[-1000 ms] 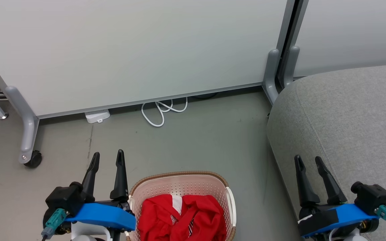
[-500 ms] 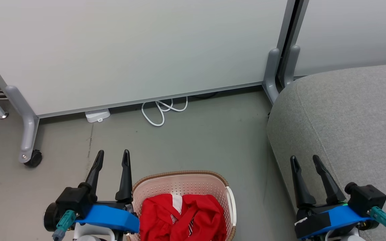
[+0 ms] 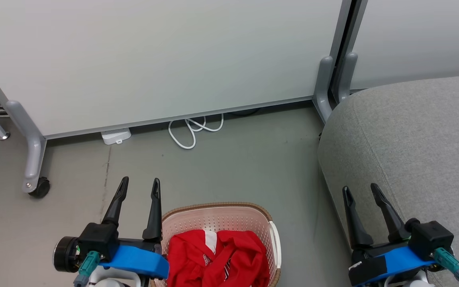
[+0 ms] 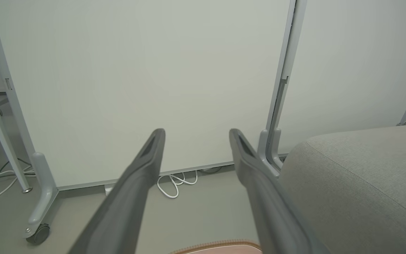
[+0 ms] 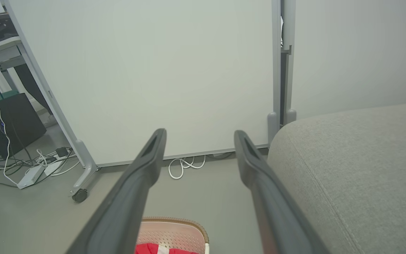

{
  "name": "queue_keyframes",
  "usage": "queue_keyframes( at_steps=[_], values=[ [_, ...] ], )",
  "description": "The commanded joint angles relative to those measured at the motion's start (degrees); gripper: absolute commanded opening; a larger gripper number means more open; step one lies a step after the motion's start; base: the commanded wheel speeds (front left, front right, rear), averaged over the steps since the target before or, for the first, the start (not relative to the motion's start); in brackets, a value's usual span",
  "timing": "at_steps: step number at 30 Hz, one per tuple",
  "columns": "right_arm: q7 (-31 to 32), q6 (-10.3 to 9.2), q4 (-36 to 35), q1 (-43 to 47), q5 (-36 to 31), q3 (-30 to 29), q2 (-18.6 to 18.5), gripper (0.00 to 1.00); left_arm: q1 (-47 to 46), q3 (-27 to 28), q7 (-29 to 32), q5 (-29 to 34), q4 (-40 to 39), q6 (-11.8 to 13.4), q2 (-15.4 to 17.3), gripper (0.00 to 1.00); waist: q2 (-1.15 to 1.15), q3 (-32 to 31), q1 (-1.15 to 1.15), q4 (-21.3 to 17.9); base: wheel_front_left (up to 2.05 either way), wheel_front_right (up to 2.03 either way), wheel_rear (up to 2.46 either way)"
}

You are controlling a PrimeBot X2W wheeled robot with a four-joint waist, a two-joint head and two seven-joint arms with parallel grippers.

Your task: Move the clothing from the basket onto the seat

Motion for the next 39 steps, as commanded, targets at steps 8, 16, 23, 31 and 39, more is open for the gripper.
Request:
queue_keyframes(
  at_steps=[8, 16, 23, 31, 39],
  values=[
    [-0.60, 0.12, 0.35, 0.05, -1.14, -0.32, -0.40, 1.00, -0.66, -0.15, -0.62, 1.15, 0.47, 0.08, 0.20, 1.00, 0.00, 0.06, 0.00, -0.08, 0.00, 0.00, 0.00],
    [-0.60, 0.09, 1.05, -0.12, -0.80, -0.75, -0.39, 1.00, -0.81, -0.28, -0.62, 0.52, 1.12, 0.37, 0.19, 1.00, 0.00, 0.17, 0.00, 0.12, 0.00, 0.00, 0.00],
    [-0.60, 0.09, 1.37, -0.29, -0.59, -0.62, -0.39, 1.00, -0.69, -0.09, -0.61, 0.27, 1.53, 0.26, 0.18, 1.00, 0.00, 0.20, 0.00, 0.12, 0.00, 0.00, 0.00],
    [-0.60, 0.09, 1.50, -0.19, -0.50, -0.50, -0.39, 1.00, -0.82, -0.06, -0.62, 0.28, 1.78, 0.20, 0.18, 1.00, 0.00, 0.29, 0.00, 0.02, 0.00, 0.00, 0.00],
    [-0.60, 0.08, 1.30, -0.91, -0.65, -0.36, -0.39, 1.00, -2.56, -1.23, -0.61, 1.44, 3.09, -0.59, 0.17, 1.00, 0.00, 1.71, 0.00, -0.31, 0.00, 0.00, 0.00]
  ],
)
